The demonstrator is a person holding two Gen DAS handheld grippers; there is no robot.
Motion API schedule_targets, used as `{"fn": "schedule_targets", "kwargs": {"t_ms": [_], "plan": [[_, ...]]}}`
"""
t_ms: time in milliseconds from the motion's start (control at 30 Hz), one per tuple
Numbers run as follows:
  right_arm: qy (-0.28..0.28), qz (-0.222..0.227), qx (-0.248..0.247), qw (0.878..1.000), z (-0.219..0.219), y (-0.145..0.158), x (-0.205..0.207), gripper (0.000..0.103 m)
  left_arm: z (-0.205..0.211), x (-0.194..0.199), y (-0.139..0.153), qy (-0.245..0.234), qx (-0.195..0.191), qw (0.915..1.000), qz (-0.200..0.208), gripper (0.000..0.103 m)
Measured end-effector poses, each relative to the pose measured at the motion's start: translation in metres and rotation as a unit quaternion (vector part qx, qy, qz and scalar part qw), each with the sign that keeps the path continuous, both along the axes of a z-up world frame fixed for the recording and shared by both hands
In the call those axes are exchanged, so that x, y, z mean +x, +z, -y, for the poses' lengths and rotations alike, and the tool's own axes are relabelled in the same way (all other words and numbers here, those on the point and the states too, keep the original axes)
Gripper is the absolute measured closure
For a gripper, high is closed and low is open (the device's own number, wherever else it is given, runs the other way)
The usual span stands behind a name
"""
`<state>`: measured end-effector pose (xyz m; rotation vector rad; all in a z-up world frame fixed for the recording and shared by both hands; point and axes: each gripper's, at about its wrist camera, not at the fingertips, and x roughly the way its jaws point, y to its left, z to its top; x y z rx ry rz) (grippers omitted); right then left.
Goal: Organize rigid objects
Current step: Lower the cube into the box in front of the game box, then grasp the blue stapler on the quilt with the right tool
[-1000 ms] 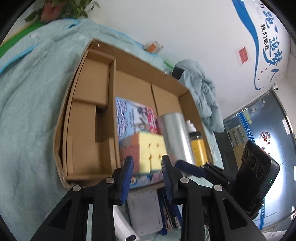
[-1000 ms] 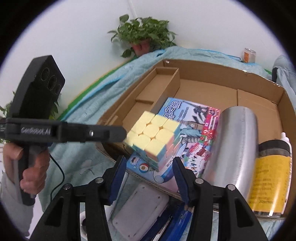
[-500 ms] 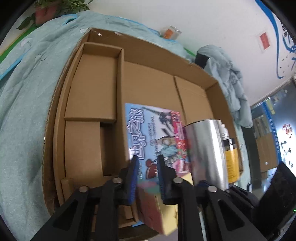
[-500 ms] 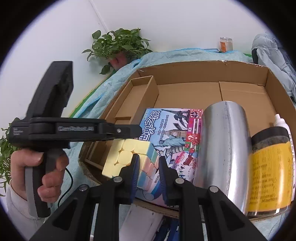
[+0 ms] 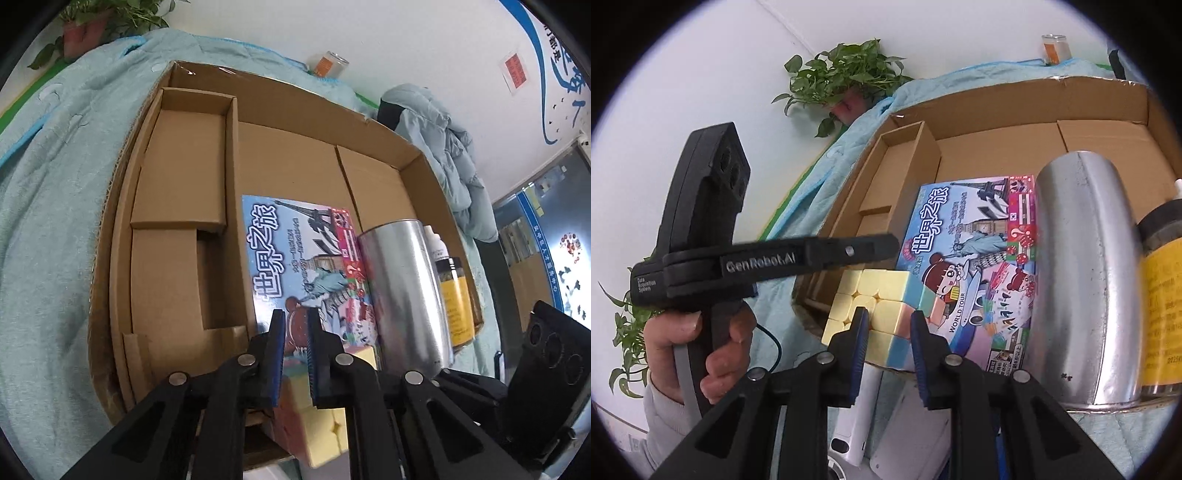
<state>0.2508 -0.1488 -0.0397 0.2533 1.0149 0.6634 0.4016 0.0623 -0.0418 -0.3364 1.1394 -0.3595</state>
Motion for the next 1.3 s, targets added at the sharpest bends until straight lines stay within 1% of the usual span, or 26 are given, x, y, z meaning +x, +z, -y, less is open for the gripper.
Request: {"fn": "schedule_targets", "kwargs": {"t_ms": [67, 133, 167, 233, 267, 300, 333, 367, 400, 433, 467, 500, 533, 567, 633, 700, 767, 833, 900, 967, 1033, 1133, 1167, 1233, 1267, 1300], "plan": [[-0.001, -0.005, 0.002, 1.0, 0.0, -0.001, 0.002, 0.079, -0.002, 0.002, -0.003, 0.003, -0.004, 0.9999, -0.009, 0.091], [0.005, -0.012, 0.001, 1.0, -0.001, -0.002, 0.002, 0.071, -0.002, 0.003, -0.004, 0.005, 0.003, 0.9999, -0.014, 0.091], [0.007, -0.013, -0.003, 1.0, -0.002, -0.002, 0.0, 0.07, -0.001, 0.003, -0.004, 0.003, 0.009, 0.9999, -0.012, 0.091], [0.008, 0.005, -0.029, 1.0, -0.004, 0.003, -0.008, 0.065, -0.001, 0.0, 0.002, 0.002, 0.02, 0.9998, 0.004, 0.091], [0.004, 0.021, -0.049, 0.999, -0.004, 0.007, -0.013, 0.061, -0.002, -0.004, 0.008, 0.005, 0.026, 0.9995, 0.018, 0.091], [-0.004, 0.042, -0.066, 0.997, -0.002, 0.011, -0.021, 0.045, -0.003, -0.012, 0.017, 0.01, 0.032, 0.9986, 0.041, 0.089], [-0.012, 0.061, -0.066, 0.996, 0.002, 0.016, -0.028, 0.023, -0.004, -0.02, 0.027, 0.014, 0.039, 0.9972, 0.063, 0.082], [-0.024, 0.085, -0.054, 0.995, 0.01, 0.02, -0.037, 0.015, -0.005, -0.031, 0.037, 0.019, 0.05, 0.9947, 0.089, 0.062], [-0.043, 0.114, -0.05, 0.991, 0.019, 0.026, -0.047, 0.008, -0.008, -0.047, 0.049, 0.036, 0.058, 0.9905, 0.12, 0.047], [-0.056, 0.133, -0.053, 0.988, 0.026, 0.028, -0.056, 0.003, -0.011, -0.061, 0.058, 0.057, 0.06, 0.9855, 0.148, 0.014], [-0.065, 0.143, -0.054, 0.986, 0.032, 0.028, -0.063, 0.0, -0.015, -0.078, 0.067, 0.086, 0.059, 0.9778, 0.182, 0.001], [-0.073, 0.141, -0.046, 0.986, 0.039, 0.026, -0.069, 0.0, -0.019, -0.098, 0.072, 0.117, 0.057, 0.9674, 0.217, 0.0], [-0.079, 0.134, -0.042, 0.987, 0.044, 0.023, -0.073, 0.0, -0.019, -0.11, 0.073, 0.126, 0.057, 0.9635, 0.229, 0.0], [-0.083, 0.124, -0.045, 0.988, 0.048, 0.017, -0.077, 0.0, -0.018, -0.119, 0.072, 0.126, 0.06, 0.9638, 0.227, 0.0], [-0.082, 0.105, -0.056, 0.99, 0.051, 0.007, -0.084, 0.0, -0.017, -0.133, 0.062, 0.122, 0.062, 0.9696, 0.203, 0.0], [-0.077, 0.074, -0.051, 0.993, 0.058, -0.003, -0.089, 0.0, -0.016, -0.146, 0.049, 0.119, 0.067, 0.9768, 0.165, 0.0], [-0.077, 0.045, -0.045, 0.995, 0.067, -0.013, -0.095, 0.0, -0.014, -0.157, 0.04, 0.112, 0.062, 0.982, 0.14, 0.001], [-0.088, 0.032, -0.054, 0.994, 0.076, -0.02, -0.101, 0.0, -0.01, -0.171, 0.035, 0.109, 0.06, 0.9832, 0.133, 0.001], [-0.112, 0.013, -0.06, 0.992, 0.088, -0.027, -0.104, 0.001, -0.002, -0.186, 0.032, 0.097, 0.062, 0.984, 0.135, 0.0], [-0.134, -0.006, -0.073, 0.988, 0.096, -0.036, -0.106, 0.007, 0.005, -0.196, 0.031, 0.088, 0.064, 0.9844, 0.138, 0.0], [-0.133, -0.009, -0.086, 0.987, 0.094, -0.04, -0.108, 0.016, 0.015, -0.202, 0.03, 0.085, 0.067, 0.9846, 0.137, 0.001], [-0.109, -0.019, -0.083, 0.99, 0.084, -0.05, -0.114, 0.024, 0.027, -0.21, 0.027, 0.071, 0.058, 0.9876, 0.127, 0.001], [-0.098, -0.021, -0.086, 0.991, 0.079, -0.054, -0.115, 0.025, 0.03, -0.212, 0.026, 0.069, 0.054, 0.9883, 0.125, 0.001], [-0.081, -0.024, -0.098, 0.992, 0.07, -0.061, -0.116, 0.034, 0.035, -0.215, 0.026, 0.067, 0.049, 0.9891, 0.122, 0.001], [-0.071, -0.024, -0.105, 0.992, 0.064, -0.064, -0.116, 0.034, 0.038, -0.218, 0.025, 0.068, 0.048, 0.9894, 0.119, 0.001], [-0.066, -0.006, -0.117, 0.991, 0.059, -0.063, -0.12, 0.035, 0.04, -0.217, 0.026, 0.069, 0.046, 0.9896, 0.118, 0.001]]}}
